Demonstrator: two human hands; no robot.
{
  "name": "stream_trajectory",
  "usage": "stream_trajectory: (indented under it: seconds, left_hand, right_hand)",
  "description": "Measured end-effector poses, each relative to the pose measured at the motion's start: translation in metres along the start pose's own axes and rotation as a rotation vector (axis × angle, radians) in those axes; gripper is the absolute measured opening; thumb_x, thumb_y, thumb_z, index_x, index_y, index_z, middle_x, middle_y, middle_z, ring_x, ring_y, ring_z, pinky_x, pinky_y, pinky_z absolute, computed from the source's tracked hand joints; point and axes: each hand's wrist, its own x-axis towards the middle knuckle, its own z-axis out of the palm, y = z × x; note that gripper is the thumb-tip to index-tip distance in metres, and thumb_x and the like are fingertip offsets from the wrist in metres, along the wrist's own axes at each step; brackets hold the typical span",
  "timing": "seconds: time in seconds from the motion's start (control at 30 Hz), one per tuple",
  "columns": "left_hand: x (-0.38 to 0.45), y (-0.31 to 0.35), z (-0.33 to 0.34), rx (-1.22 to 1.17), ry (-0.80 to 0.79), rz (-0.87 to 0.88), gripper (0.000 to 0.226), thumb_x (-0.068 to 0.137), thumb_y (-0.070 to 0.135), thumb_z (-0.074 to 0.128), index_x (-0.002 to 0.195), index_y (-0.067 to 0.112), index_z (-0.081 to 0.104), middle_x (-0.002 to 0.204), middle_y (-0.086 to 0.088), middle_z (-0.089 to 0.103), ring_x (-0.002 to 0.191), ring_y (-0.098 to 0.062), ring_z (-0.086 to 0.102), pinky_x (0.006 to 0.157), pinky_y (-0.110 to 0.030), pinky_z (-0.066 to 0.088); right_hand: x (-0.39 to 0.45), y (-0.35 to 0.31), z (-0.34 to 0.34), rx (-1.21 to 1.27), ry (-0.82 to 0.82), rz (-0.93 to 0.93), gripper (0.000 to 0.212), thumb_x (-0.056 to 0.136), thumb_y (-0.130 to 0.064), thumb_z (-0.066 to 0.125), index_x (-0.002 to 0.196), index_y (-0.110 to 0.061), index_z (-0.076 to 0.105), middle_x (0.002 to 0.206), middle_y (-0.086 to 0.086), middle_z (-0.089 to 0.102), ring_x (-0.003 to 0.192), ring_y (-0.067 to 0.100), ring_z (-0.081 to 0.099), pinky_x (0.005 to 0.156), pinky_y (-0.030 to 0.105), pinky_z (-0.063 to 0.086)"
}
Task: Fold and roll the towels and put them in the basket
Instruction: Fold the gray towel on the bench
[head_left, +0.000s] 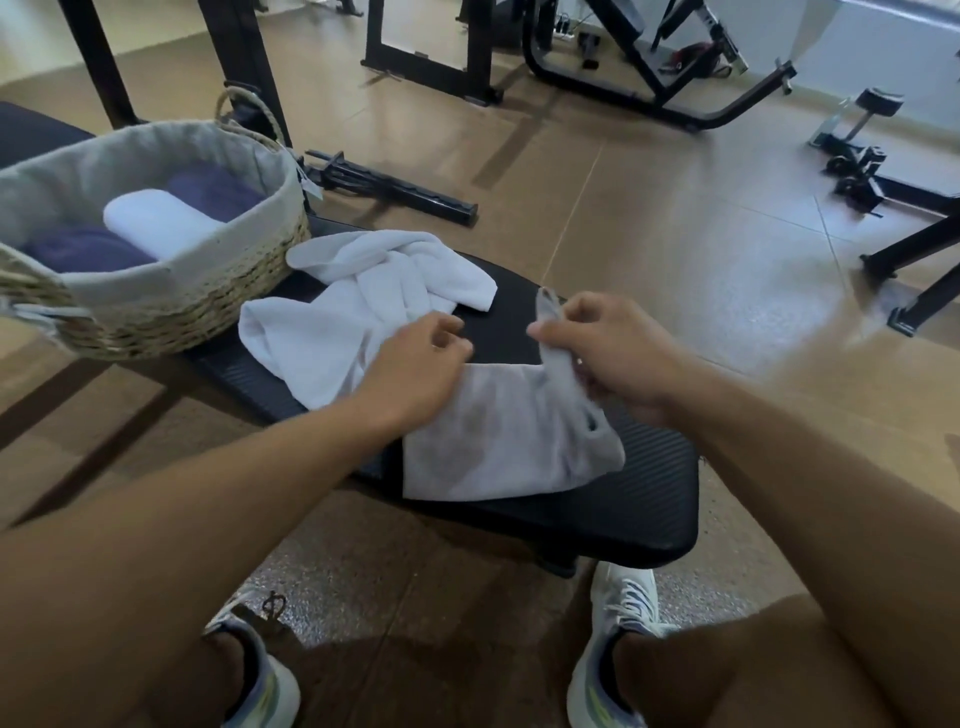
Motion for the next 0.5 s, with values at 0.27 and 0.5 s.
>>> stream_trajectory:
  seconds: [0.27,0.5]
  left_hand:
    - [-0.001,-0.010,-0.034,-0.485,-0.109,-0.374,0.022,0.107,0.012,0.040,0.123,0.003,0.052,0.093,-0.017,0.063,0.074,-0.030,0.067,0.070,-0.036,0.062]
    - [-0.001,-0.013,-0.042,-0.434,-0.123,-0.370,0.021,0.105,0.004,0.040,0.098,0.004,0.059,0.089,-0.015,0.065,0.079,-0.028,0.068,0.077,-0.037,0.062]
  right_hand:
    - [0.009,-0.016,0.079,-0.128,-0.158,-0.013,0.018,0.093,-0.020,0.065,0.096,-0.011,0.050,0.061,0.016,0.066,0.046,0.026,0.066,0.043,0.029,0.053]
    - [0.006,-0.016,0.098,-0.151,-0.233,0.027,0.021,0.096,-0.028,0.064,0.095,-0.012,0.051,0.077,0.017,0.071,0.058,0.031,0.074,0.057,0.040,0.063]
